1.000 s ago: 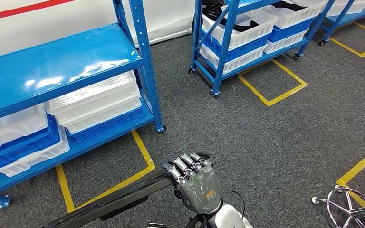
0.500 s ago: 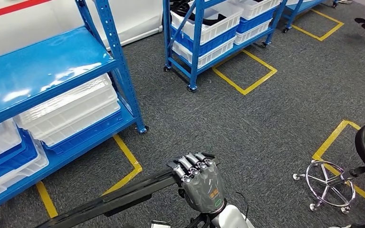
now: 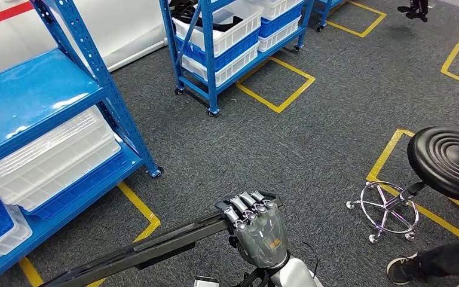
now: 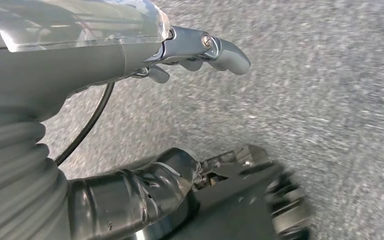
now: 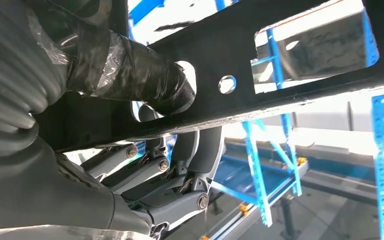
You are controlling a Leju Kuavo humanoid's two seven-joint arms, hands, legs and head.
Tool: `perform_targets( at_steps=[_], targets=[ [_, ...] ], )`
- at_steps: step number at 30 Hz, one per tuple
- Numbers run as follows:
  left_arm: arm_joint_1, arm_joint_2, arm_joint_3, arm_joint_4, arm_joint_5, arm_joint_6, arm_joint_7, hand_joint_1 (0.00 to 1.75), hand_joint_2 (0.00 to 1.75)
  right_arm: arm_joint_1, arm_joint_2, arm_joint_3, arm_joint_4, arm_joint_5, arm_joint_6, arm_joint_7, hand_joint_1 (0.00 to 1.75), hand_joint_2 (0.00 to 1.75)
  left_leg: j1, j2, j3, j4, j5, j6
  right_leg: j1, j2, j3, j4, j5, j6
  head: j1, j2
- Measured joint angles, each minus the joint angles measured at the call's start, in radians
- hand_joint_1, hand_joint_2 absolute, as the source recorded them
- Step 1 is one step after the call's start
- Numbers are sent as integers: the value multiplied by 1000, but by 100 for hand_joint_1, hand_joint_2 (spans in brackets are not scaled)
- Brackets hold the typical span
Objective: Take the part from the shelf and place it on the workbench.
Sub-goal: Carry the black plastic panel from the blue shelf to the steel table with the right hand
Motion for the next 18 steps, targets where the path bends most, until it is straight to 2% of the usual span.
perform_targets(
  at_steps=[1, 2, 4, 6, 8, 9, 10, 11, 12, 13, 15, 16, 17, 18],
  targets=[
    [-1, 0, 0, 0, 0, 0, -1, 0, 175, 3, 1, -5, -4, 0, 0, -3, 175, 175, -1, -15, 11, -28, 5, 2, -1, 9, -5, 2, 0, 5, 0, 0],
    [-2, 0, 0, 0, 0, 0, -2, 0, 175, 6, 1, -10, -9, 0, 0, -5, 175, 175, -2, -18, 14, -36, 2, 4, -3, 17, -9, 3, 2, 11, 0, 0],
    [-2, 0, 0, 0, 1, 0, -4, 0, 175, 15, 2, -22, -18, 0, 0, -8, 175, 175, -1, -1, 19, -48, 7, 13, -5, 27, -14, 3, 4, 22, 0, 0],
    [-2, 0, 0, 0, 2, 0, -5, 0, 175, 19, 2, -31, -25, 0, 0, -11, 175, 175, 2, 22, 26, -62, 14, 25, -4, -7, -35, 48, -27, 31, 3, 0],
    [-1, 0, 0, 0, 2, 0, -7, 0, 175, 21, 2, -38, -29, 0, 0, -14, 175, 175, 0, 46, 29, -67, 16, 31, -7, -54, -92, 164, -89, 38, 6, 0],
    [0, 0, 0, 0, 2, 0, -7, 0, 175, 24, 2, -42, -29, 0, 0, -16, 175, 175, 0, 59, 29, -67, 15, 31, -11, -64, -122, 225, -112, 42, 6, 0],
    [1, 0, 1, 0, 3, 0, -7, 0, 175, 27, 2, -47, -29, 0, 0, -18, 175, 175, -1, 71, 29, -66, 13, 31, -15, -69, -141, 262, -119, 46, 6, 0],
    [1, 0, 1, 0, 3, 0, -7, 0, 175, 31, 2, -51, -30, 0, 0, -20, 175, 175, -1, 84, 30, -66, 11, 30, -19, -73, -141, 262, -108, 49, 6, 0],
    [1, 0, 1, 0, 3, 0, -7, 0, 175, 33, 2, -56, -32, 0, 0, -22, 175, 175, -1, 95, 32, -64, 8, 28, -23, -79, -122, 225, -80, 51, 6, 0],
    [0, 0, 1, 0, 3, 0, -7, 0, 175, 35, 2, -60, -34, 0, 0, -24, 175, 175, 0, 105, 35, -63, 4, 24, -25, -93, -87, 160, -45, 53, 6, 0],
    [0, 0, 1, 0, 3, 0, -7, 0, 175, 36, 2, -67, -39, 0, 0, -26, 175, 175, -5, 123, 40, -58, -5, 12, -19, -133, -25, 41, -5, 49, 5, 0],
    [0, 0, 1, 0, 3, 0, -7, 0, 175, 37, 3, -70, -42, 0, 0, -27, 175, 175, -7, 130, 42, -56, -9, 6, -14, -145, -11, 12, -2, 44, 5, 0],
    [0, 0, 1, 0, 3, 0, -7, 0, 175, 38, 4, -73, -44, 0, 0, -27, 175, 175, -9, 139, 44, -56, -11, 1, -8, -146, -9, 4, -6, 38, 5, 0],
    [-2, 0, 1, 0, 3, 1, -7, 0, 175, 40, 5, -76, -45, 0, 0, -27, 175, 175, -8, 149, 48, -57, -13, -4, -7, -135, -10, 3, -5, 30, 4, 0]
  ],
)
